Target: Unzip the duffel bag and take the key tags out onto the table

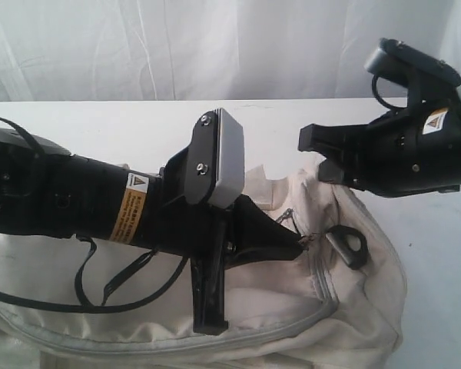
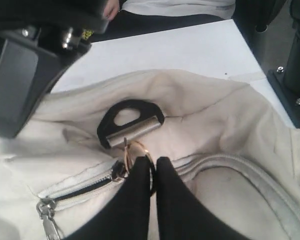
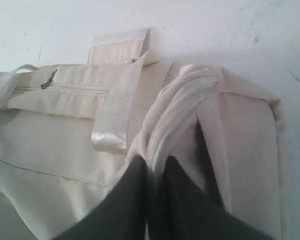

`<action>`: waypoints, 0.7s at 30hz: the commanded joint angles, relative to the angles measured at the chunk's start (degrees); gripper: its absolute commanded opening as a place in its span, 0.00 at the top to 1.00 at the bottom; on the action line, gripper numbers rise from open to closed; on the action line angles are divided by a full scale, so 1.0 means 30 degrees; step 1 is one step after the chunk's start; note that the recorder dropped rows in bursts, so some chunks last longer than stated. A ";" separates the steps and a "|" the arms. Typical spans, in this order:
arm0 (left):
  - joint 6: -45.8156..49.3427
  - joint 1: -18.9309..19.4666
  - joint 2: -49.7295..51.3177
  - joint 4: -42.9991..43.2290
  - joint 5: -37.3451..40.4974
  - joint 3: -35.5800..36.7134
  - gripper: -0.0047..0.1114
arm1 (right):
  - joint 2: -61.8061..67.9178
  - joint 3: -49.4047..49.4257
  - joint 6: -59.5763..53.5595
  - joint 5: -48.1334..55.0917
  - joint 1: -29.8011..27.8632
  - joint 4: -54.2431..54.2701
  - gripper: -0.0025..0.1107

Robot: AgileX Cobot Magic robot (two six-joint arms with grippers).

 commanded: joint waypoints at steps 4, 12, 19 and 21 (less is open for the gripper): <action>0.0540 -0.0331 -0.0321 0.0668 0.2658 -0.0079 0.96 | -0.1544 -0.0990 0.0067 0.0066 -0.1333 -0.1068 0.63; 0.1370 -0.0331 -0.0321 0.0677 0.5809 -0.0079 0.96 | -0.2377 -0.0990 -0.7689 0.1307 -0.1333 -0.5470 0.43; 0.2069 -0.0331 -0.0321 0.0710 0.6369 -0.0079 0.96 | -0.2419 -0.0990 -1.3581 0.1616 -0.1246 -0.6069 0.47; 0.2069 -0.0331 -0.0321 0.0710 0.6369 -0.0079 0.96 | -0.2419 -0.0990 -1.6148 0.2319 -0.1085 -0.5259 0.49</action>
